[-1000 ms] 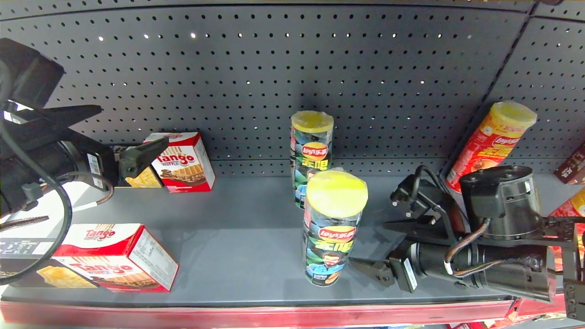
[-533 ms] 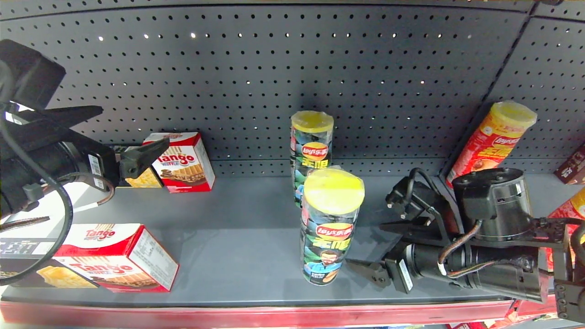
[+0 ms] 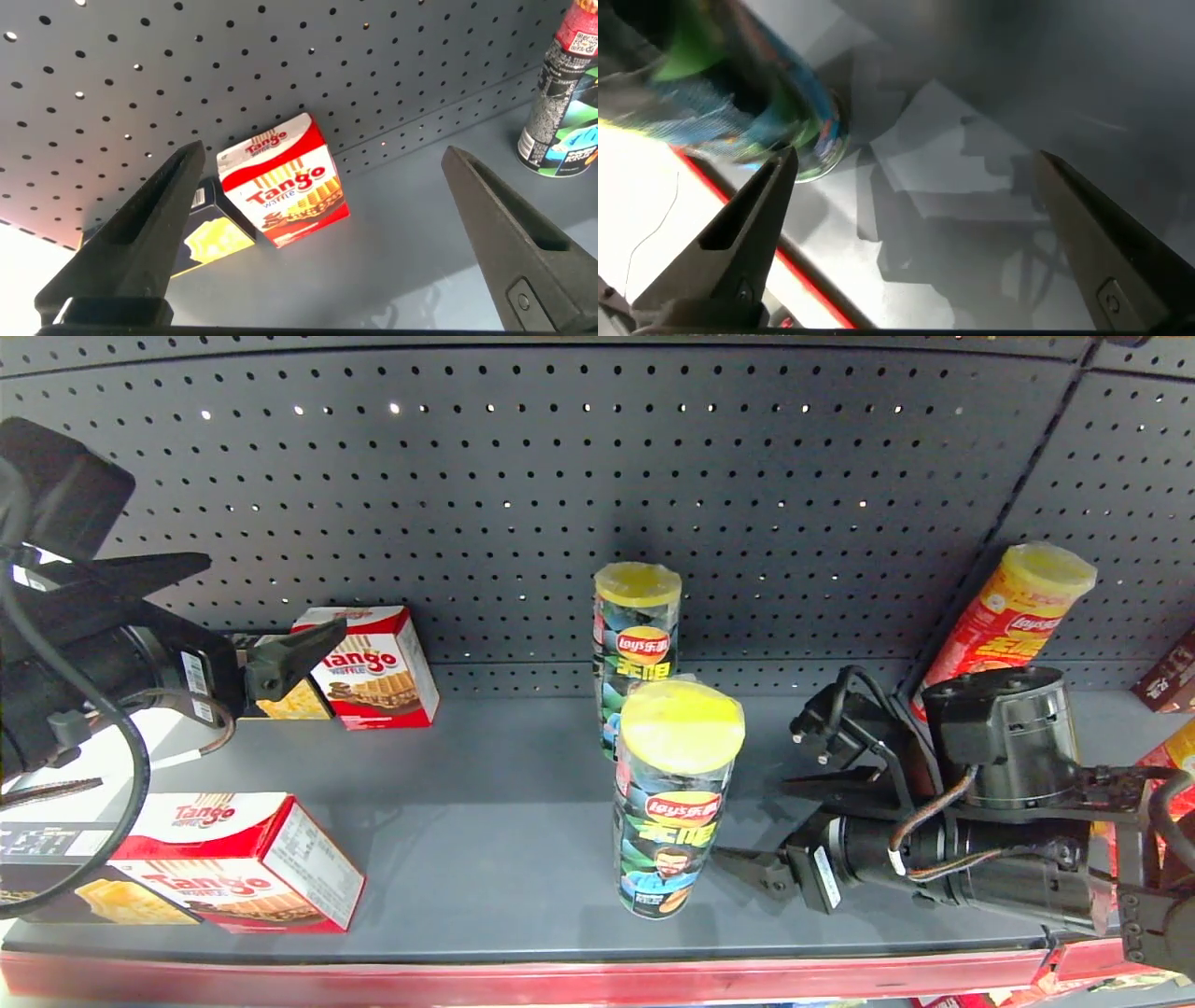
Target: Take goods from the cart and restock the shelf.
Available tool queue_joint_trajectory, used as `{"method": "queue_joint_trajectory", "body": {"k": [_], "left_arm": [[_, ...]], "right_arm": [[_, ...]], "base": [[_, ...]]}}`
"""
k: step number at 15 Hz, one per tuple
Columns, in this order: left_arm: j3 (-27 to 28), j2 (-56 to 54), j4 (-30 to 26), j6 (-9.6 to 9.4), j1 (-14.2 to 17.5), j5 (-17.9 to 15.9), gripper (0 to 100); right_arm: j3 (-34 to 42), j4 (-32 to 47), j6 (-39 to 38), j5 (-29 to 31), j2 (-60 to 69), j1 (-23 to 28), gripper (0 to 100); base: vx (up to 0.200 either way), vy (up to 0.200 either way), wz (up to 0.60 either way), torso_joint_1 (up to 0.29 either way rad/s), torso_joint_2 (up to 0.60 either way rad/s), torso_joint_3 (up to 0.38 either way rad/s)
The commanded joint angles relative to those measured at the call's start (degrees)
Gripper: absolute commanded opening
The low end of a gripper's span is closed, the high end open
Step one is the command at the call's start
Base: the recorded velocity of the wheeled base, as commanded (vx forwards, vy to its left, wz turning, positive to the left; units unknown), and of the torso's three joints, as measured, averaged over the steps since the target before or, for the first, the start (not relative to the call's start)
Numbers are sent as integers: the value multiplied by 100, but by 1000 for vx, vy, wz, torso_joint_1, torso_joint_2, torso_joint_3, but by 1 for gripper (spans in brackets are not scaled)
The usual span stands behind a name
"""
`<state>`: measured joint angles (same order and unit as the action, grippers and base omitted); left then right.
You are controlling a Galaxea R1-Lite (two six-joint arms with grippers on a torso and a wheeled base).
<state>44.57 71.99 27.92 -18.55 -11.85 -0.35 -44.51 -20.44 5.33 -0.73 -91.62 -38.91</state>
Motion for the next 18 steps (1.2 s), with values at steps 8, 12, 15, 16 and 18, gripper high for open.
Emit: {"method": "queue_joint_trajectory", "body": {"k": [8,12,15,16,18], "left_arm": [[-36,0,3,1,7,0,100],[-36,8,3,1,-2,-9,100],[-36,61,56,1,-2,-9,100],[-36,79,118,1,-2,-9,100],[-36,88,118,1,7,-9,100]], "right_arm": [[-49,-65,12,-24,-84,24,100],[-93,-65,12,-32,-110,121,100],[-190,-83,30,-41,-233,77,100],[-207,-83,30,-50,-251,68,100],[-181,-83,30,-50,-242,6,100]], "base": [[0,0,0,0,0,0],[0,0,0,0,0,0],[0,0,0,0,0,0],[0,0,0,0,0,0],[0,0,0,0,0,0]]}}
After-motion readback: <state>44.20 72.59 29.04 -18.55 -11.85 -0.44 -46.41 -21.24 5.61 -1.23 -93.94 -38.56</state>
